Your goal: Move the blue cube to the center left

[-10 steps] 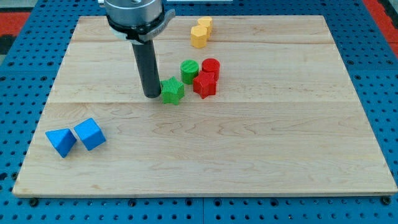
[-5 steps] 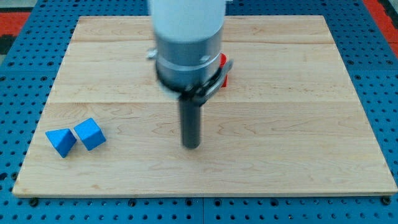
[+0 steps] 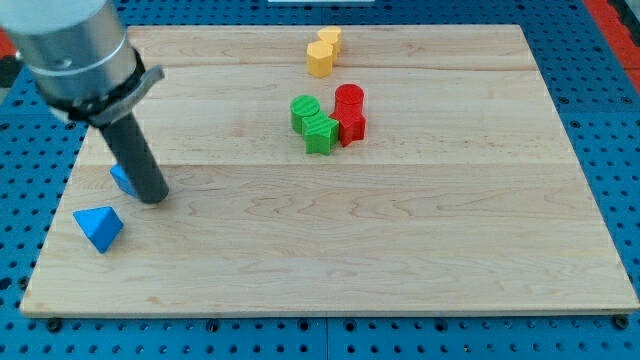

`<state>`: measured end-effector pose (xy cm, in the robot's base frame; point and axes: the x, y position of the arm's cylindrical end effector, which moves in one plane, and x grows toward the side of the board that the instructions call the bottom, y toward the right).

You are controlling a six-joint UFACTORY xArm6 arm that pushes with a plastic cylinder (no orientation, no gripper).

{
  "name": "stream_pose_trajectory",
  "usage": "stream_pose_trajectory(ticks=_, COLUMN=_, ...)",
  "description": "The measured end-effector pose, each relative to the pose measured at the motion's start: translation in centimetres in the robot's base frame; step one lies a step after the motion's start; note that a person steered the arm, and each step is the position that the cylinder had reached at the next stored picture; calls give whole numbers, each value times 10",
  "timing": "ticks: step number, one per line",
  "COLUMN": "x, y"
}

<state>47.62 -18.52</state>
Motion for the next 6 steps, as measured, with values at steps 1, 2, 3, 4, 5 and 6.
stream_pose_trajectory(ticks=1, x=8, y=25)
stream_pose_trajectory(ticks=2, x=-3, y=-40)
stream_pose_trajectory(ticks=3, x=-10, y=-41)
stream_pose_trajectory(ticks=4, x=0, y=-75)
stream_pose_trajectory(ticks=5, x=-26, y=-83)
stream_pose_trajectory(ticks=6, x=-48, y=-69)
